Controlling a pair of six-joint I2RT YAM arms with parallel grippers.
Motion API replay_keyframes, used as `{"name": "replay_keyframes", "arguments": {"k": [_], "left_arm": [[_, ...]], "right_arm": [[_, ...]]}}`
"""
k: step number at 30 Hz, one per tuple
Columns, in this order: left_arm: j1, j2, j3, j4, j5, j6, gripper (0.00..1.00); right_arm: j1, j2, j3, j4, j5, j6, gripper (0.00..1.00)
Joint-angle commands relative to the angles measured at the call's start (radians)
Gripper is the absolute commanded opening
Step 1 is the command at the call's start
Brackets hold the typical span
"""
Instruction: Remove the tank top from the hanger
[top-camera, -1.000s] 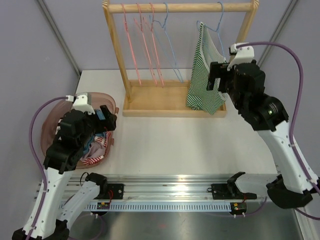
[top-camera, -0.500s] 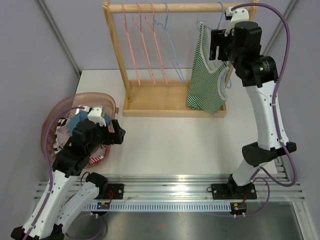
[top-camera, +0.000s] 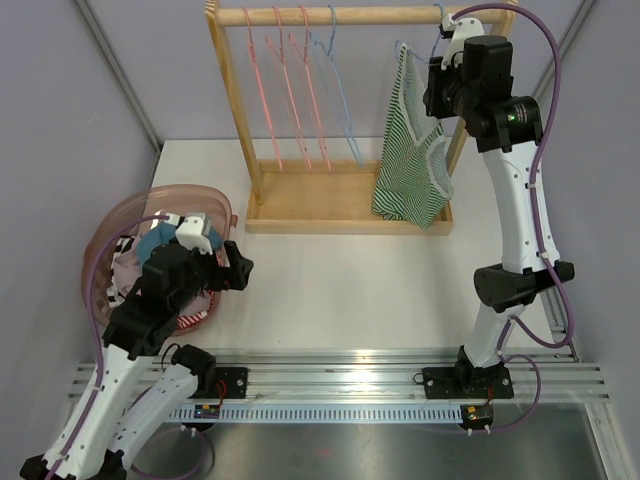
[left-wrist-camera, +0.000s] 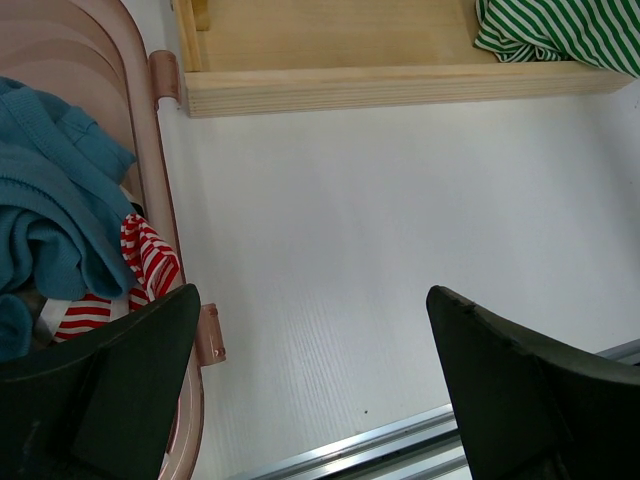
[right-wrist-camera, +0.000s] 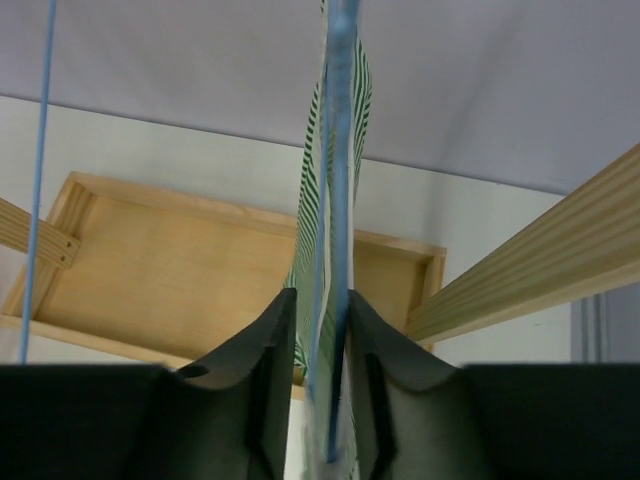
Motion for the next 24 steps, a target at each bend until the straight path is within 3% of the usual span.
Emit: {"name": "replay_keyframes", "arguments": {"k": [1,3,8,24], "left_arm": [[-0.004,0.004,-0.002,0.052,0.028,0.022,0.99],[-0.004,0.005,-0.002,0.057,0.026,0.022,0.99],[-0.004,0.007,-0.005,0.057,0.026,0.025,0.99],[-0.004,-0.016,-0.008,0.068,0.068,0.025,0.99]], "right_arm": [[-0.003,0.002,0.054,0.003,-0.059,0.005,0.29],[-0.003,0.003,0.054,0.005,-0.056,0.006,0.10],[-0.003,-0.003,0.066,0.010,-0.071,0.028,0.00],[-0.003,-0.130,0.088,0.075,-0.134,0.114,0.00]]}}
